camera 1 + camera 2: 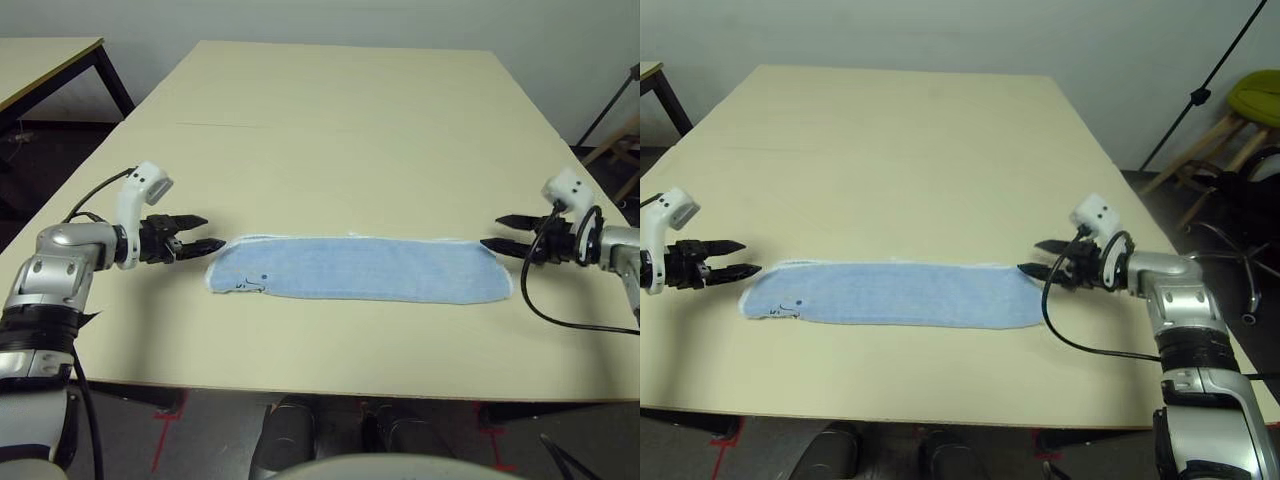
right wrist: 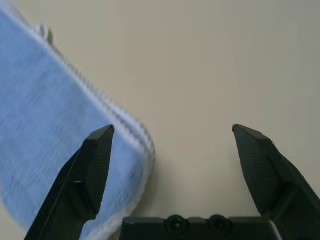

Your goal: Fold the towel and set it aside.

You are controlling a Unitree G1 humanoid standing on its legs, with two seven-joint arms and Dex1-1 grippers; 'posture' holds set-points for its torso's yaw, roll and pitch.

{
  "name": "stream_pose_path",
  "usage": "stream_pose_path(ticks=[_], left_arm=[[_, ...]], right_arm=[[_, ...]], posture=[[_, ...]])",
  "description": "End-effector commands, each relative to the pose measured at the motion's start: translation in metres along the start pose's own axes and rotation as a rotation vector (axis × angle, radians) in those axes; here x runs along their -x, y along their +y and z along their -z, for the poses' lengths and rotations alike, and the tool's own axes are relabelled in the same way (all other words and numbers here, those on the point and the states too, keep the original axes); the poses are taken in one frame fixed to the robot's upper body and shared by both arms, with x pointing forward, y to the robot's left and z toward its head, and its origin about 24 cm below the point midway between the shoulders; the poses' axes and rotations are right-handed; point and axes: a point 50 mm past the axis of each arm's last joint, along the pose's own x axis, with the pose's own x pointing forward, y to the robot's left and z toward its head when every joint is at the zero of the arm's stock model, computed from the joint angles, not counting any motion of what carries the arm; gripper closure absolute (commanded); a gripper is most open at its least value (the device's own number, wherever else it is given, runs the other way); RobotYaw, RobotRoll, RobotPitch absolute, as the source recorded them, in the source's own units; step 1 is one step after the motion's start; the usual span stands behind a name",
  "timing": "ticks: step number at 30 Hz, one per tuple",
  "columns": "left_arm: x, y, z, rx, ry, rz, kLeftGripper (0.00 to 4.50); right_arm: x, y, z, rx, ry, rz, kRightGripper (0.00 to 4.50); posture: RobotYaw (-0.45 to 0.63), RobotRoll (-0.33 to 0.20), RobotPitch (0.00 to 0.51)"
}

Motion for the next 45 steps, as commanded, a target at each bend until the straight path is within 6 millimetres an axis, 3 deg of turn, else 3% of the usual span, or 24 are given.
stream_pose_path(ticks=[1,5,9,14,17,20,23,26,29,33,37,45], left_arm=[[0.004,-0.003,-0.021,0.010,-0.118,0.000,0.01],[-0.006,-0.022,-0.040,0.067,-0.227,0.026,0.01],[-0.031,-0.049,-0.052,0.099,-0.383,0.042,0.01],[-0.057,-0.075,-0.063,0.234,-0.577,-0.100,0.01],[-0.067,-0.104,-0.055,0.309,-0.575,-0.152,0.01],[-0.068,-0.117,-0.048,0.316,-0.537,-0.146,0.01],[-0.068,-0.121,-0.036,0.328,-0.474,-0.175,0.00],[-0.070,-0.125,-0.022,0.319,-0.428,-0.269,0.65],[-0.073,-0.130,-0.016,0.320,-0.422,-0.326,1.70],[-0.074,-0.134,-0.007,0.197,-0.401,-0.399,3.18],[-0.075,-0.137,0.002,0.145,-0.397,-0.419,4.47],[-0.076,-0.136,0.035,0.119,-0.324,-0.470,4.47]], right_arm=[[0.001,-0.006,-0.014,-0.021,-0.104,0.056,0.00],[-0.011,0.011,-0.025,-0.071,-0.177,-0.003,0.00],[-0.031,0.040,-0.033,-0.109,-0.263,-0.054,0.00],[-0.047,0.066,-0.043,-0.142,-0.414,0.031,0.00],[-0.042,0.084,-0.040,-0.211,-0.494,0.124,0.00],[-0.038,0.095,-0.033,-0.259,-0.521,0.186,0.00],[-0.038,0.109,-0.022,-0.282,-0.511,0.199,0.58],[-0.039,0.119,-0.007,-0.275,-0.481,0.215,1.74],[-0.040,0.123,0.004,-0.250,-0.455,0.224,2.88],[-0.040,0.127,0.016,-0.252,-0.425,0.232,4.45],[-0.042,0.127,0.023,-0.255,-0.408,0.236,4.50],[-0.049,0.122,0.048,-0.261,-0.280,0.278,4.50]], posture=[[0.15,0.000,0.102],[0.15,0.000,0.103],[0.15,0.000,0.104],[0.13,0.000,0.102],[0.12,0.000,0.102],[0.11,0.000,0.103],[0.11,0.000,0.101],[0.10,0.000,0.099],[0.10,0.000,0.097],[0.09,0.000,0.094],[0.10,0.000,0.088],[0.11,0.000,0.083]])
